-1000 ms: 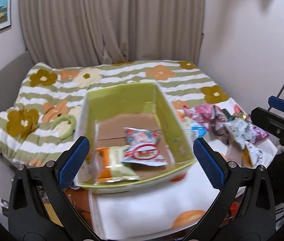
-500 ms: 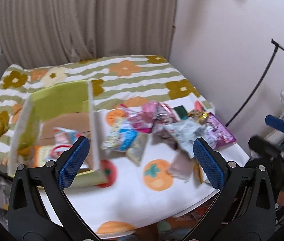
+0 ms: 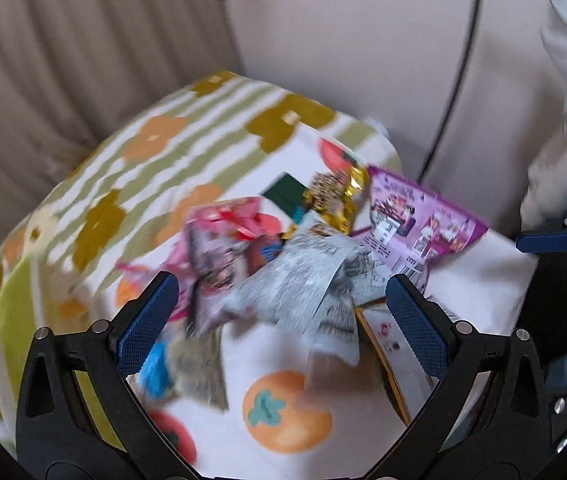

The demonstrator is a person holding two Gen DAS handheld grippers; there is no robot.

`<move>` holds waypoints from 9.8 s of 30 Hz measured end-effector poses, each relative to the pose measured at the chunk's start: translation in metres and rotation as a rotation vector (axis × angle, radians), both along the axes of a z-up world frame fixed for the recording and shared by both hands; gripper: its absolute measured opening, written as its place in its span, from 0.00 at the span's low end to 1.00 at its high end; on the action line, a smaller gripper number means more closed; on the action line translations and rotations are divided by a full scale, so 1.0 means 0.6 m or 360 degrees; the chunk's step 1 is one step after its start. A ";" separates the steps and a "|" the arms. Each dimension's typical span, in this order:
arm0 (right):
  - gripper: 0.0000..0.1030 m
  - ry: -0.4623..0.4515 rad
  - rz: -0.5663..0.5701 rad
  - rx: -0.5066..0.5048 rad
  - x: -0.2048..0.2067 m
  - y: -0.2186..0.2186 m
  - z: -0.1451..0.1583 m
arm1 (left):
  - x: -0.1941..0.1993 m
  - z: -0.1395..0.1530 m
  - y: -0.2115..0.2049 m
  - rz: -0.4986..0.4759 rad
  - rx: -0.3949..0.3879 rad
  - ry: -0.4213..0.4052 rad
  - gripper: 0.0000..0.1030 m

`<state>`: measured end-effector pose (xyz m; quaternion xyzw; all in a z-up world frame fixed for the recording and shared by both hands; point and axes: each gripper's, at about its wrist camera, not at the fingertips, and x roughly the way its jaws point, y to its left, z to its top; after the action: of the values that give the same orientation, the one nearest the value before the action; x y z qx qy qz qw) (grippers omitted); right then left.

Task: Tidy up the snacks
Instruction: 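Grasp the grey printed bag with left tool while right tool grasps a white bag, then carry both bags over the green box and open both tools to drop them, then move both tools back from the box toward the remaining snacks, then grasp the white pastry packet with left tool while right tool grasps the purple bag, then carry both bags over the green box and open both tools to drop them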

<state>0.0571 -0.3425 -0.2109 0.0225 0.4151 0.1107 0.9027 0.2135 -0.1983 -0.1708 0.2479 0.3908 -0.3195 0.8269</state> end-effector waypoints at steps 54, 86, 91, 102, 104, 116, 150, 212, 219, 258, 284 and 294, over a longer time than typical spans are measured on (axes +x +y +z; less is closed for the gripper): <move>0.63 -0.0033 0.0362 -0.0086 0.000 0.050 -0.040 | 0.000 0.074 0.076 0.0150 0.0136 -0.0035 0.57; 0.63 -0.0122 0.0394 0.0030 0.310 0.503 0.187 | 0.226 0.137 0.689 0.1002 -0.0091 -0.0014 0.57; 0.63 -0.0012 0.0286 0.0105 0.374 0.538 0.150 | 0.278 0.074 0.704 0.1004 -0.0088 0.0123 0.57; 0.63 0.0171 0.0209 0.0144 0.463 0.550 0.095 | 0.328 -0.020 0.681 0.1028 0.0011 0.0233 1.00; 0.63 0.0186 0.0230 0.0139 0.473 0.550 0.090 | 0.327 -0.018 0.683 0.1034 0.0004 0.0210 1.00; 0.63 0.0250 0.0365 0.0108 0.505 0.569 0.063 | 0.271 -0.011 0.733 0.1293 -0.0135 0.0272 0.99; 1.00 -0.0110 0.0272 0.0166 0.282 0.517 0.171 | 0.072 0.116 0.671 0.1118 -0.0297 0.0026 0.99; 1.00 0.0123 -0.0826 0.0277 0.140 -0.051 -0.138 | -0.053 -0.225 -0.026 0.0074 -0.0008 0.0388 0.69; 0.91 0.0111 -0.0823 0.0263 0.158 -0.046 -0.144 | -0.057 -0.233 -0.025 0.0054 -0.0014 0.0411 0.61; 0.64 -0.0157 -0.0612 0.0191 0.099 -0.032 0.065 | -0.047 0.006 0.117 0.0338 -0.0311 0.0243 0.59; 0.64 -0.0220 0.0206 0.0313 0.248 0.391 0.170 | 0.064 0.082 0.623 0.1194 -0.0269 0.0111 0.59; 0.64 -0.0072 0.0141 0.0259 0.270 0.492 0.126 | 0.077 0.002 0.689 0.1121 -0.0229 0.0271 0.86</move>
<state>0.2192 -0.0473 -0.1353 0.0748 0.3848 0.1844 0.9013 0.2596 0.2149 -0.1694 0.0118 0.4960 -0.0614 0.8661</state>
